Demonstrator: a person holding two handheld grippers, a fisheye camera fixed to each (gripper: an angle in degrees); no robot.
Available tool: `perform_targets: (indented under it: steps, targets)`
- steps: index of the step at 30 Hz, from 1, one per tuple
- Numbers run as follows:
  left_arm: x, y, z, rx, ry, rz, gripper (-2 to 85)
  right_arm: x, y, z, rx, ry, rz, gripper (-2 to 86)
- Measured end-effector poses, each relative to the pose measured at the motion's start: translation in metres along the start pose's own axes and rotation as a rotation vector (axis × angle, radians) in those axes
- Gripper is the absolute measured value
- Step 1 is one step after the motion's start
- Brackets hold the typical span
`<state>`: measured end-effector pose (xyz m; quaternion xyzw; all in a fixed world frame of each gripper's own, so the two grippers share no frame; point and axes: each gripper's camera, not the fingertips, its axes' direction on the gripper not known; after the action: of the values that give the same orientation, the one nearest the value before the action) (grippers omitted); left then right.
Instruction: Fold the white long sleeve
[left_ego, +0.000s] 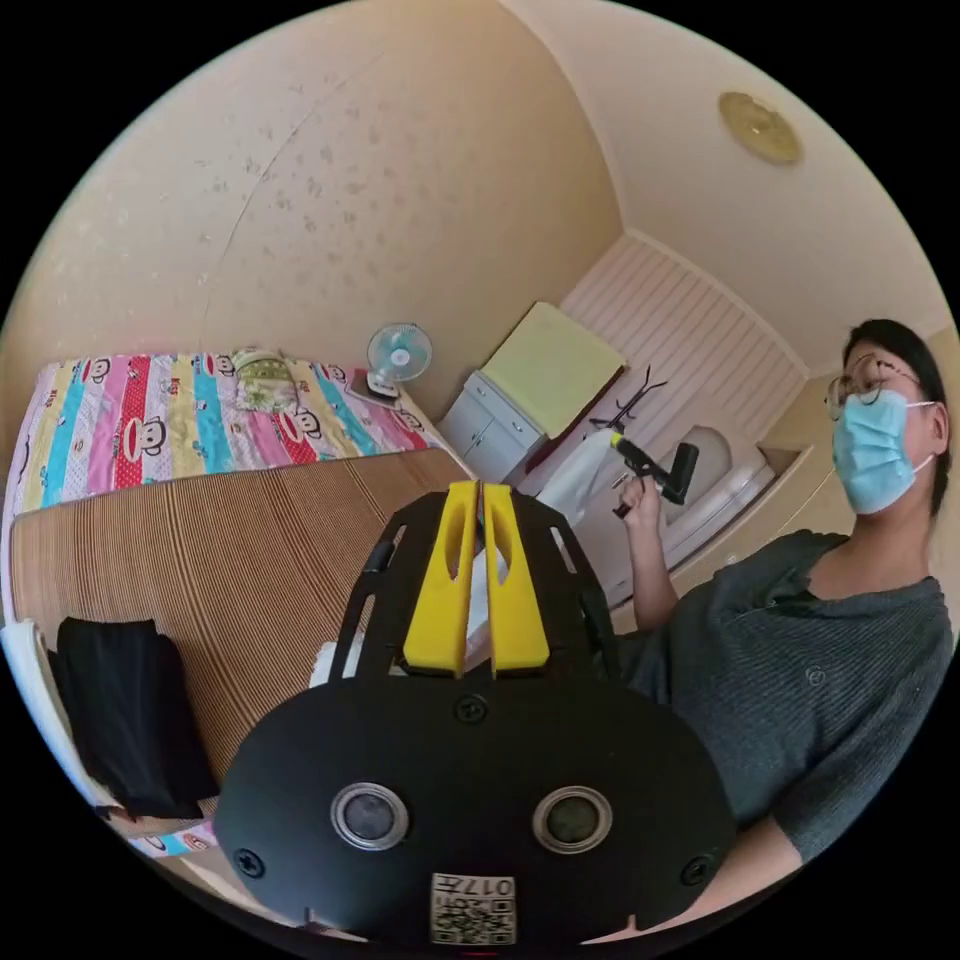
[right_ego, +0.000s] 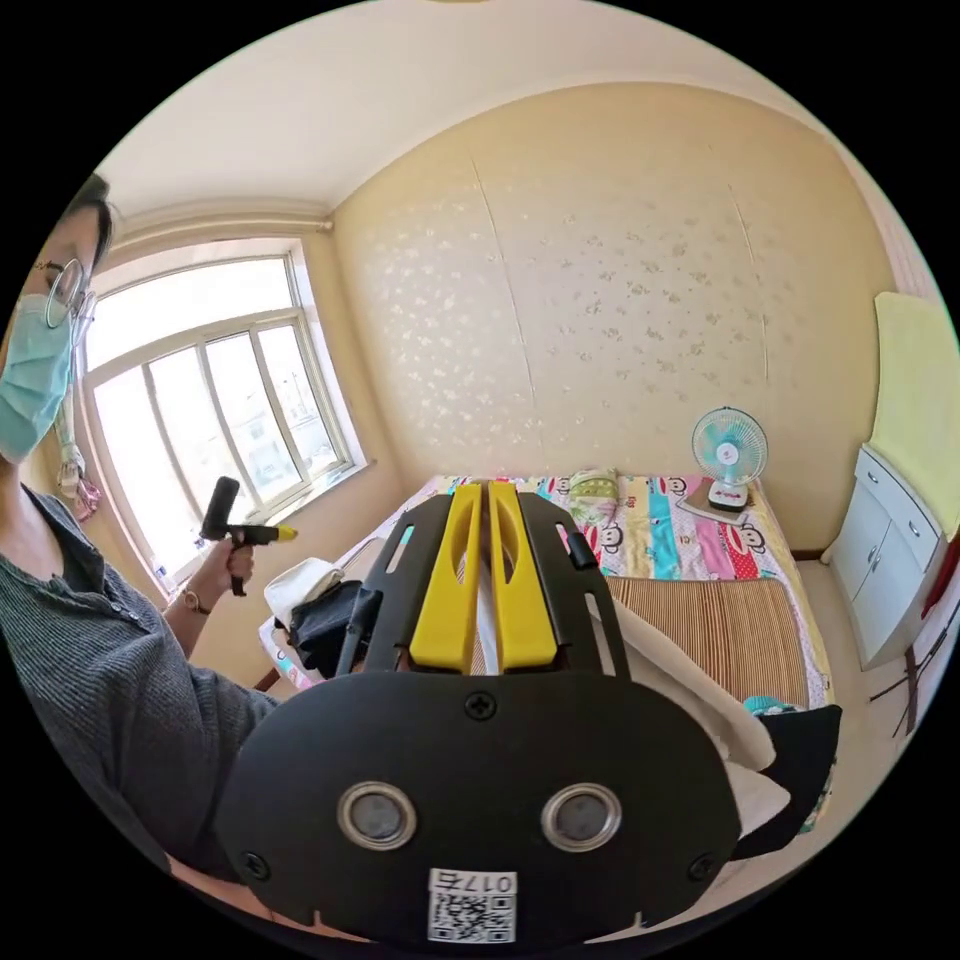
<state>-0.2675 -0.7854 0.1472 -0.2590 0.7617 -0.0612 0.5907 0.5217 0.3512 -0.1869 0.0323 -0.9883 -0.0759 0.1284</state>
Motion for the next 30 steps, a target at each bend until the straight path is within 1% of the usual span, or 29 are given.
perform_targets:
  steps: [2, 3, 5, 7, 8, 10, 13, 14, 17, 19, 21, 23, 26, 28, 30]
  targets:
    - [0.007, 0.006, 0.070, -0.169, 0.030, 0.020, 5.0, -0.010, -0.003, -0.016, 0.077, -0.001, -0.022, 1.3]
    - [0.011, 0.007, 0.085, -0.204, 0.053, 0.034, 5.7, -0.019, -0.007, -0.028, 0.130, 0.005, -0.042, 1.3]
    - [0.030, 0.014, 0.143, -0.335, 0.119, 0.091, 7.8, -0.040, -0.014, -0.046, 0.211, 0.029, -0.093, 1.4]
    - [0.046, 0.018, 0.177, -0.415, 0.131, 0.130, 9.1, -0.071, -0.022, -0.069, 0.326, 0.065, -0.150, 1.4]
    - [0.058, 0.020, 0.194, -0.448, 0.132, 0.162, 9.7, -0.079, -0.023, -0.074, 0.352, 0.074, -0.162, 1.4]
    - [0.075, 0.021, 0.210, -0.456, 0.121, 0.208, 10.2, -0.114, -0.031, -0.088, 0.421, 0.135, -0.216, 1.4]
    - [0.098, 0.017, 0.214, -0.413, 0.048, 0.260, 11.5, -0.157, -0.035, -0.103, 0.480, 0.202, -0.253, 1.4]
    - [0.103, 0.016, 0.211, -0.380, -0.003, 0.271, 11.8, -0.164, -0.035, -0.106, 0.496, 0.203, -0.258, 1.4]
    - [0.113, 0.013, 0.191, -0.272, -0.048, 0.290, 11.6, -0.194, -0.030, -0.119, 0.550, 0.160, -0.279, 1.4]
    - [0.118, 0.013, 0.174, -0.191, -0.054, 0.303, 11.6, -0.213, -0.027, -0.127, 0.555, 0.116, -0.285, 1.5]
    - [0.120, 0.012, 0.158, -0.125, -0.124, 0.302, 12.4, -0.220, -0.021, -0.134, 0.574, 0.067, -0.266, 1.6]
    - [0.120, 0.013, 0.136, -0.041, -0.277, 0.291, 13.2, -0.220, -0.014, -0.142, 0.596, -0.001, -0.232, 1.6]
    - [0.117, 0.015, 0.103, 0.068, -0.354, 0.292, 13.0, -0.216, -0.005, -0.153, 0.604, -0.137, -0.189, 1.7]
    - [0.109, 0.008, 0.082, 0.127, -0.368, 0.280, 12.3, -0.222, 0.005, -0.160, 0.637, -0.217, -0.203, 1.7]
    - [0.095, -0.005, 0.069, 0.141, -0.344, 0.270, 10.6, -0.232, 0.013, -0.166, 0.662, -0.225, -0.207, 1.7]
